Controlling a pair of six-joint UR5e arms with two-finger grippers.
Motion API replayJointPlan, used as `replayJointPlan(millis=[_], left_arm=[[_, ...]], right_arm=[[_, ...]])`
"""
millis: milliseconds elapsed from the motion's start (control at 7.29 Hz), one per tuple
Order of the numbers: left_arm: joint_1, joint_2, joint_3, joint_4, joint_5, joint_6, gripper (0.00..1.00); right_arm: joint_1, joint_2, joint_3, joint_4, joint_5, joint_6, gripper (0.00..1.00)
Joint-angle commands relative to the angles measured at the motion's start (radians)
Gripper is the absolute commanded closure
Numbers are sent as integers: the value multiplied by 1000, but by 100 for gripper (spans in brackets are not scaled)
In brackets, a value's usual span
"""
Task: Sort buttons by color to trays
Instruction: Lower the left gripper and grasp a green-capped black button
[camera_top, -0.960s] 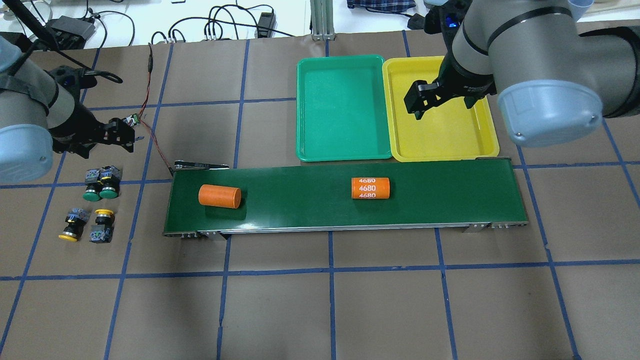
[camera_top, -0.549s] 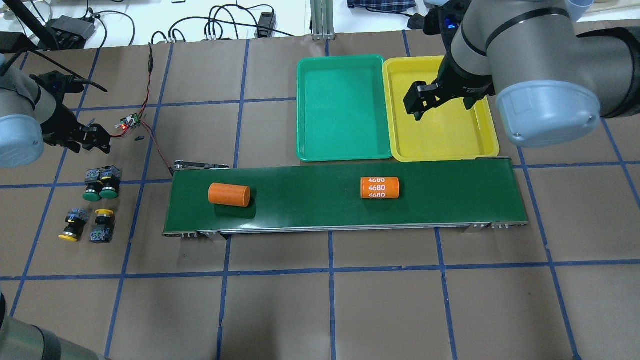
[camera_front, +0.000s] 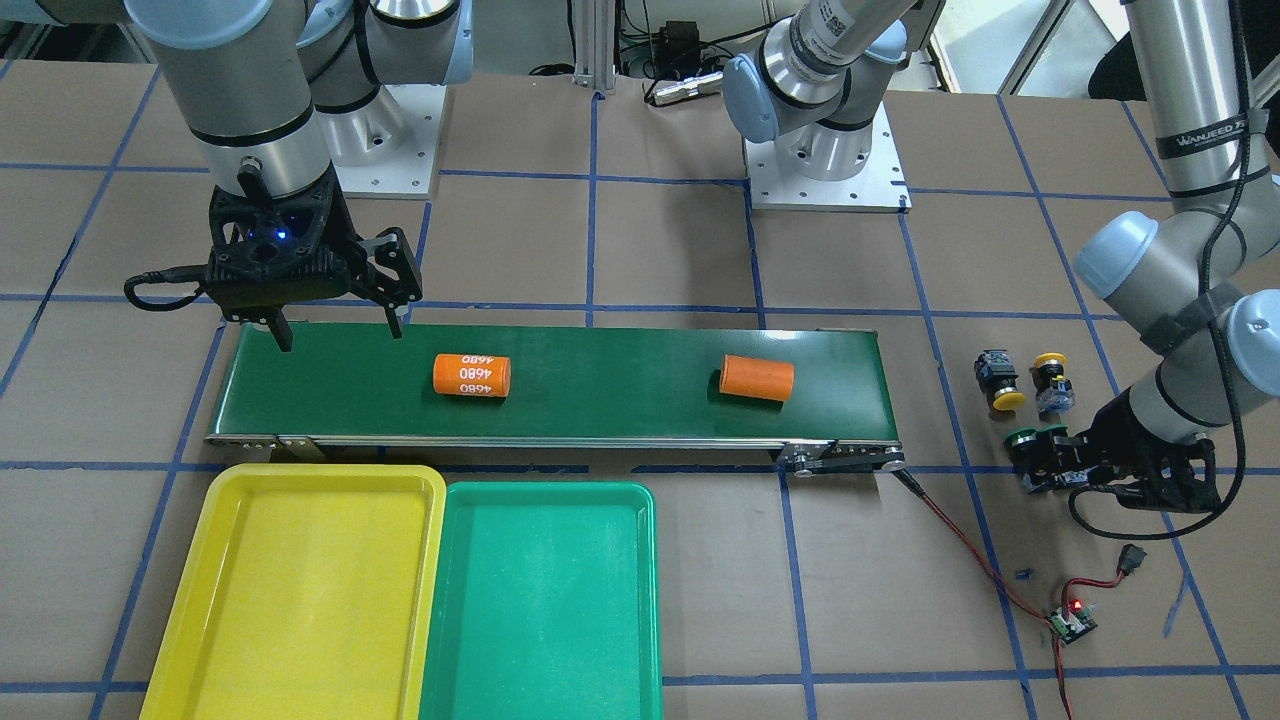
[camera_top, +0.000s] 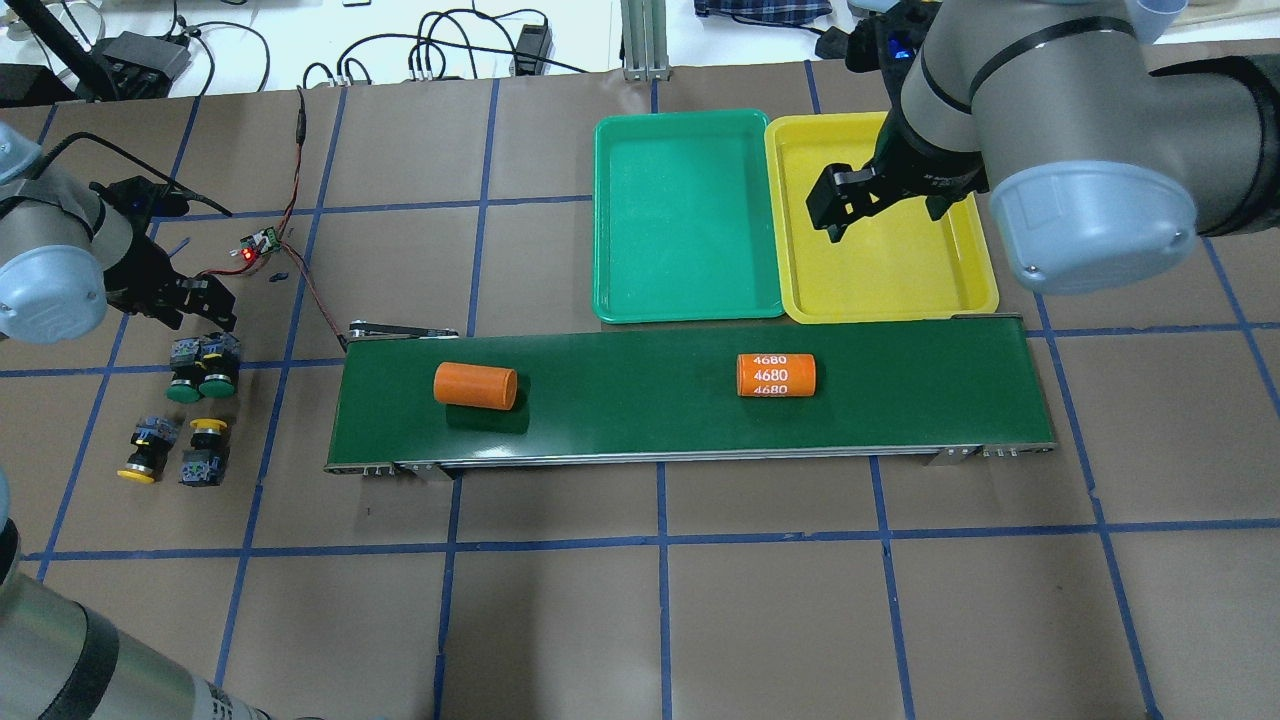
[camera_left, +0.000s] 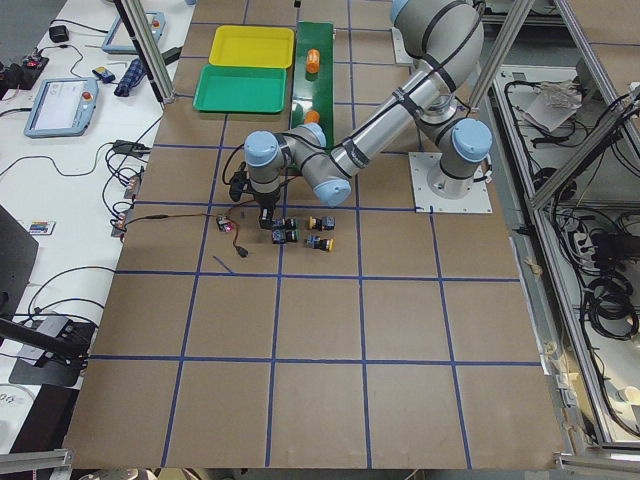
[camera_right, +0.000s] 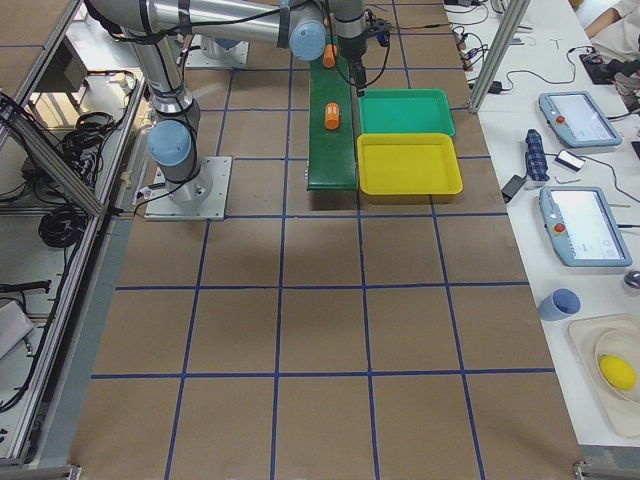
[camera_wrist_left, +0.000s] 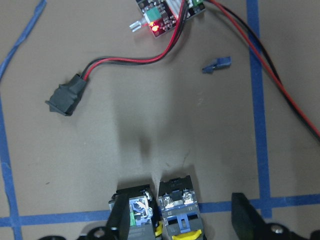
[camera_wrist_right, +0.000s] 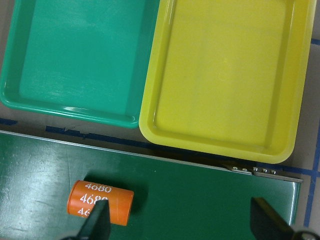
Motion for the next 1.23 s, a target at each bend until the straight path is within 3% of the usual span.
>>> replayJointPlan(millis=[0,137,1098], left_arm=[[0,-26,-3,-4,2,-7,28],[0,-35,-1,-10,10,-7,34],[-4,-6,-6,-30,10,-5,34]], right_arm=[[0,0,-1,-1,0,0,0],[0,0,-3,-1,0,-2,0],[0,0,-1,1,0,0,0]])
